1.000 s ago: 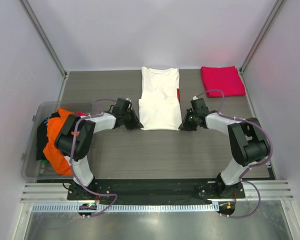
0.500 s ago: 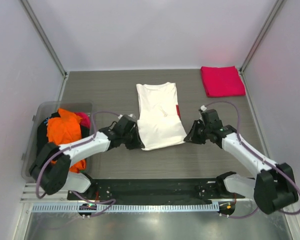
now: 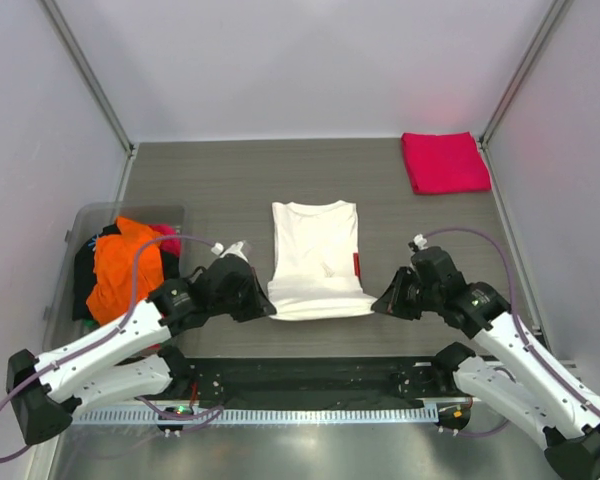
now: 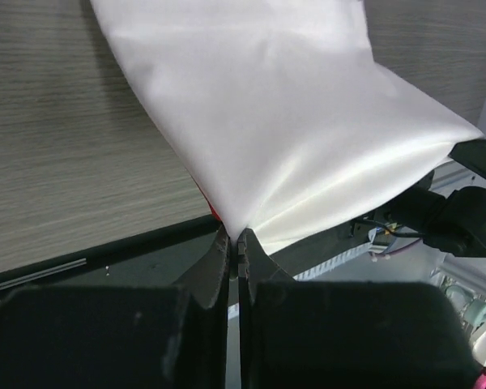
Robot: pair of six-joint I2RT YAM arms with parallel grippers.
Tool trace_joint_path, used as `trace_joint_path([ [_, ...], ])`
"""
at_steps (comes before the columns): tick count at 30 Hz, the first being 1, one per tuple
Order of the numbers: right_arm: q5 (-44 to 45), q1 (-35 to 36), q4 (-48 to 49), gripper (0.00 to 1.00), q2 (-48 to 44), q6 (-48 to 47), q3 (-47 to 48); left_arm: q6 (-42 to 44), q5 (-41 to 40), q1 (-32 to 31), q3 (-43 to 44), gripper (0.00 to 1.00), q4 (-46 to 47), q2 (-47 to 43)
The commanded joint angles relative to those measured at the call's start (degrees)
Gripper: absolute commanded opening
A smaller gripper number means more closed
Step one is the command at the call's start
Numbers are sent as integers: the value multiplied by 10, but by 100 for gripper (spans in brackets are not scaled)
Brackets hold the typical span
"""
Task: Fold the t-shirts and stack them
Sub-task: Fold the tshirt
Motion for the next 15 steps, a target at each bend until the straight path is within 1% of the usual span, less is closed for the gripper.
trace_joint_path([
  [1,86,-1,-40,1,28,10,99,18,-77,1,68,0,-102,-7],
  [3,122,0,-47,1,60,-8,132,31,-99,4,110,0,-123,14],
  [4,132,-1,-49,1,76,-24,169,45,-116,5,124,0,-129,22],
  [6,159,0,-54,1,133,-46,216,68,-123,18,163,0,-139,52],
  [8,177,-1,-56,1,149,-58,244,83,-123,30,186,0,-139,72],
  [11,192,-7,-56,1,204,-85,290,109,-100,71,226,0,-135,108],
  [12,194,-11,-56,1,231,-91,301,115,-89,98,242,0,-129,129],
  [14,196,-22,-55,1,256,-109,331,132,-58,126,257,0,-124,147],
  [15,196,-27,-52,1,269,-116,341,138,-49,149,271,0,-121,157],
])
